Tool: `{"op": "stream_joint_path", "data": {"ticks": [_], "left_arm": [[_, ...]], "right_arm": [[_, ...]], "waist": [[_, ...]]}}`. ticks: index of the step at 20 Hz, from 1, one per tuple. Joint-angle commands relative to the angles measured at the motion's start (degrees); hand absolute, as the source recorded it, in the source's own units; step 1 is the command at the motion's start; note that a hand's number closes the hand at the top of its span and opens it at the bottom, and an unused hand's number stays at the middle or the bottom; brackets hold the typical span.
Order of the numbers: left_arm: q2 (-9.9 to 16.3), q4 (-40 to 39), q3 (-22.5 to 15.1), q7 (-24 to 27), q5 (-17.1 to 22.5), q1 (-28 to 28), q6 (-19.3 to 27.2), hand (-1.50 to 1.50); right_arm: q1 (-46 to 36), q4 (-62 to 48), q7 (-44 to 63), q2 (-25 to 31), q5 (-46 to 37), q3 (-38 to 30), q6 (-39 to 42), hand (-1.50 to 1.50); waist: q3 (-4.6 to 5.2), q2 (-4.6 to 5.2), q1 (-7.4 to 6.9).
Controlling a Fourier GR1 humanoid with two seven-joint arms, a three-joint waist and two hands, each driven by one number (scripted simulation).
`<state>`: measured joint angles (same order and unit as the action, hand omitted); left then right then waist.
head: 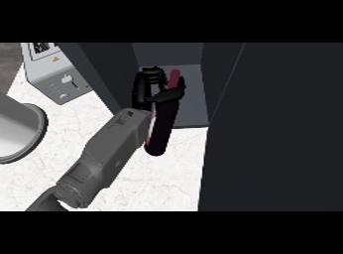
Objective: Pick up the wine, place it into the cabinet and close the cabinet
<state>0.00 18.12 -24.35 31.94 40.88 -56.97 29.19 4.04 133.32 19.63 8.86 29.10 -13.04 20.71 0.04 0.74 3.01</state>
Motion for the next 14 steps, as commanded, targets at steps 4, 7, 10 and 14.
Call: {"op": "stream_joint_path", "data": {"ticks": [4,7,10,14], "left_arm": [[0.00,-5.37,-0.52,1.31,1.35,-0.27,-0.81,1.50],[0.00,-5.56,-1.49,3.62,1.77,2.57,-2.40,1.50],[0.01,-7.23,-1.50,3.72,2.01,2.41,-2.85,1.50],[0.02,-6.11,-2.22,6.62,2.83,3.94,0.53,1.50]], "right_arm": [[-4.03,-1.22,0.54,2.27,2.36,-2.33,-0.52,-1.50],[-3.90,-0.75,-0.46,-1.84,-4.24,3.55,-1.91,-1.50],[-1.02,-0.45,-1.92,-0.45,-0.26,0.81,1.27,-1.50],[-2.71,0.91,0.61,0.09,-0.96,1.86,-0.63,-1.50]], "waist": [[0.04,0.61,1.24],[0.09,0.81,1.20],[0.06,0.96,2.46],[0.14,1.06,3.33]]}}
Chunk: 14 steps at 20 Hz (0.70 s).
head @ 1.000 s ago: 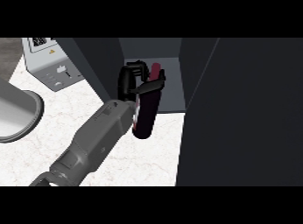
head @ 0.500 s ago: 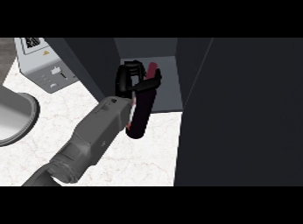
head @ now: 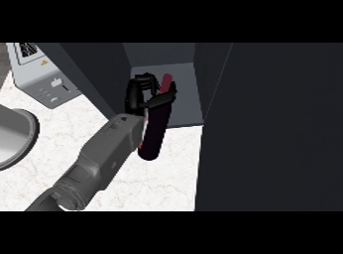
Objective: Pick up the wine, place it into the cabinet and close the cabinet
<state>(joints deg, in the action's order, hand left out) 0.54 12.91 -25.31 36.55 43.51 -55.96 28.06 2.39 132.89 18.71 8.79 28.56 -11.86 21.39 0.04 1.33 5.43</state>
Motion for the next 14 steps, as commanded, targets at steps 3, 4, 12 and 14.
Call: {"op": "stream_joint_path", "data": {"ticks": [3,4,12,14], "left_arm": [[-0.51,-2.83,-0.27,3.42,0.50,2.22,-0.31,1.50],[-0.51,-3.43,-0.70,3.62,-0.32,0.50,-0.77,1.50],[-0.51,-5.20,0.50,3.81,1.10,-1.44,-1.88,1.50],[-0.52,-4.99,0.31,6.23,0.82,-0.33,-2.17,1.50]], "right_arm": [[-0.89,-1.29,-0.69,-0.13,-0.03,-0.11,0.25,-1.50],[-4.26,-1.24,1.69,0.37,-0.84,1.02,-2.21,-1.50],[-0.03,2.21,1.61,-1.61,-0.09,2.74,-1.64,-1.50],[-1.08,-0.36,0.59,-1.09,-1.14,1.30,-1.47,-1.50]], "waist": [[0.09,0.72,0.71],[0.15,0.68,-0.14],[0.14,0.72,1.31],[0.11,0.65,0.44]]}}
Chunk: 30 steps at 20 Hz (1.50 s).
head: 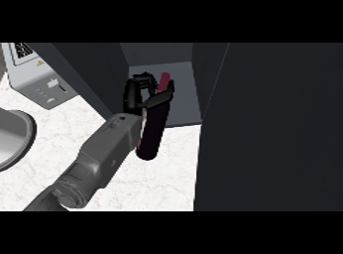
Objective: Pick up the wine, place it into the cabinet and close the cabinet
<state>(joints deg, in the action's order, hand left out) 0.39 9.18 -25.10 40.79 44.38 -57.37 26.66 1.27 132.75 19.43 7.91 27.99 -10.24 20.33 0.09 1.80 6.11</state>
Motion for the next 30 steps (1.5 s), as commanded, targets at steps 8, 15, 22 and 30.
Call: {"op": "stream_joint_path", "data": {"ticks": [8,15,22,30], "left_arm": [[-0.39,-4.68,1.46,-0.83,-0.08,-5.48,-0.52,1.50],[-0.39,-6.47,1.77,-3.16,-0.49,-9.73,2.58,1.50],[2.41,-8.19,2.23,-1.31,-0.82,-9.65,0.47,1.50],[1.74,-9.16,1.50,-3.65,-2.01,-12.21,6.86,-1.50]], "right_arm": [[0.74,1.13,0.17,-0.82,0.14,-0.16,-0.95,-1.50],[1.00,-1.47,-1.96,0.71,1.14,-1.60,2.50,-1.50],[1.49,-0.80,-1.96,0.63,1.88,-1.98,2.47,-1.50],[-1.12,-0.85,-1.31,-0.04,-0.27,-0.65,0.53,-1.50]], "waist": [[0.04,0.18,-0.51],[-0.05,0.53,0.40],[-0.01,0.72,0.33],[0.03,1.14,0.63]]}}
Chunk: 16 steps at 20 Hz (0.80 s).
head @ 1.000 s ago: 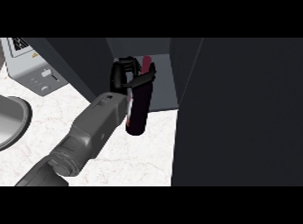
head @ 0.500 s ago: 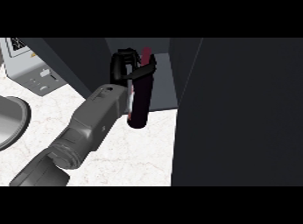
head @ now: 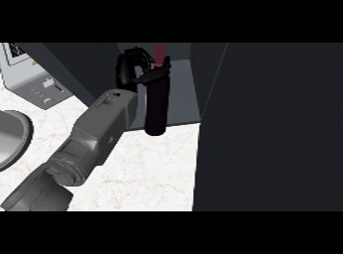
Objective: Pick up the wine, place it into the cabinet and close the cabinet
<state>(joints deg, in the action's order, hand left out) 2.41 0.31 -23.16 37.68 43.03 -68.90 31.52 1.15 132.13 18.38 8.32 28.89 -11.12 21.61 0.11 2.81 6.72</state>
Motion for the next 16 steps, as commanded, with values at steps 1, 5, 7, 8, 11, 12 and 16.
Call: {"op": "stream_joint_path", "data": {"ticks": [1,5,7,8,11,12,16], "left_arm": [[1.19,-0.29,-0.75,-2.36,-1.07,-0.97,1.11,-1.50],[1.32,-0.30,-2.00,-2.28,-2.54,0.82,2.82,-1.50],[1.54,-0.31,-2.56,-3.08,-3.25,1.32,1.46,-1.50],[1.92,-0.31,-2.28,-4.14,-2.99,0.65,3.82,-1.50],[1.48,-0.30,-2.67,-4.35,-3.58,1.63,3.98,-1.50],[1.86,-0.30,-2.27,-4.05,-3.24,2.07,2.97,-1.50],[2.44,-0.29,-1.91,-3.70,-3.07,2.52,3.97,-1.50]], "right_arm": [[-0.28,0.98,0.82,0.06,0.46,0.09,-0.73,-1.50],[1.32,1.21,1.22,-0.28,-0.36,1.37,-0.07,-1.50],[0.08,1.28,0.63,-0.32,-0.91,1.19,-0.33,-1.50],[1.31,1.06,-0.18,-0.36,-0.66,0.62,0.52,-1.50],[-0.66,0.34,0.90,0.10,0.62,-0.18,-0.97,-1.50],[0.22,0.22,-0.30,-0.59,-0.48,0.36,-0.17,-1.50],[1.10,1.12,0.07,-0.01,-0.15,0.35,0.54,-1.50]], "waist": [[-0.01,-0.14,0.07],[0.01,0.05,0.35],[0.02,-0.01,-0.19],[-0.03,0.17,0.67],[0.02,0.08,0.01],[0.01,0.19,0.12],[0.02,0.19,0.40]]}}
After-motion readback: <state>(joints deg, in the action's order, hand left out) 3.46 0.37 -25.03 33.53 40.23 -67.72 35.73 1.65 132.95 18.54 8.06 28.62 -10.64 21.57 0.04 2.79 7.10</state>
